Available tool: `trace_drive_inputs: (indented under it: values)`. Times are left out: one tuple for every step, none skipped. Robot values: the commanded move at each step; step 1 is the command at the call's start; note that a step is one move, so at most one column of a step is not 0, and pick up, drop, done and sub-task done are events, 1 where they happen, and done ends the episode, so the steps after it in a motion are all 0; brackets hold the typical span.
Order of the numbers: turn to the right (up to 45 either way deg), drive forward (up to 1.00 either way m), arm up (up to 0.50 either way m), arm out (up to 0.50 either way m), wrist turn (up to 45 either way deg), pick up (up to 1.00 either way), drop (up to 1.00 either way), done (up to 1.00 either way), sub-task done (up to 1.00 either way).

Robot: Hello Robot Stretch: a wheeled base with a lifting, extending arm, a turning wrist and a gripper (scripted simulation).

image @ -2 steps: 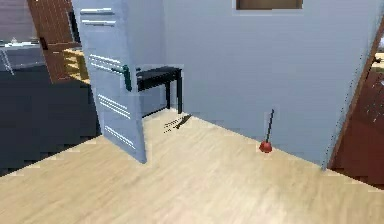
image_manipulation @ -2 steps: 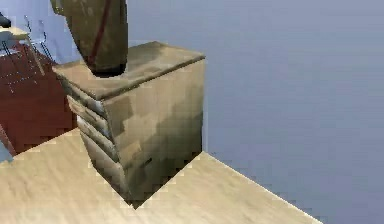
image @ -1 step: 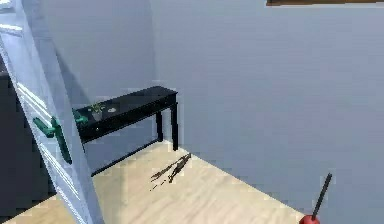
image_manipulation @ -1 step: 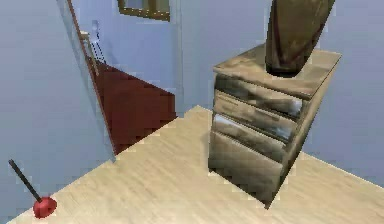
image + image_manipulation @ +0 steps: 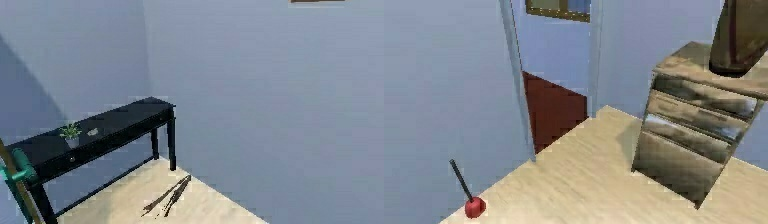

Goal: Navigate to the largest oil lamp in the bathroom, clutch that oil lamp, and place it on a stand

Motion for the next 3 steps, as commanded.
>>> trace_drive_inputs:
  values:
    - [45.0,0.0,0.0,0.0,0.0,0.0,0.0,0.0,0.0]
    - [45.0,0.0,0.0,0.0,0.0,0.0,0.0,0.0,0.0]
    - [45.0,0.0,0.0,0.0,0.0,0.0,0.0,0.0,0.0]
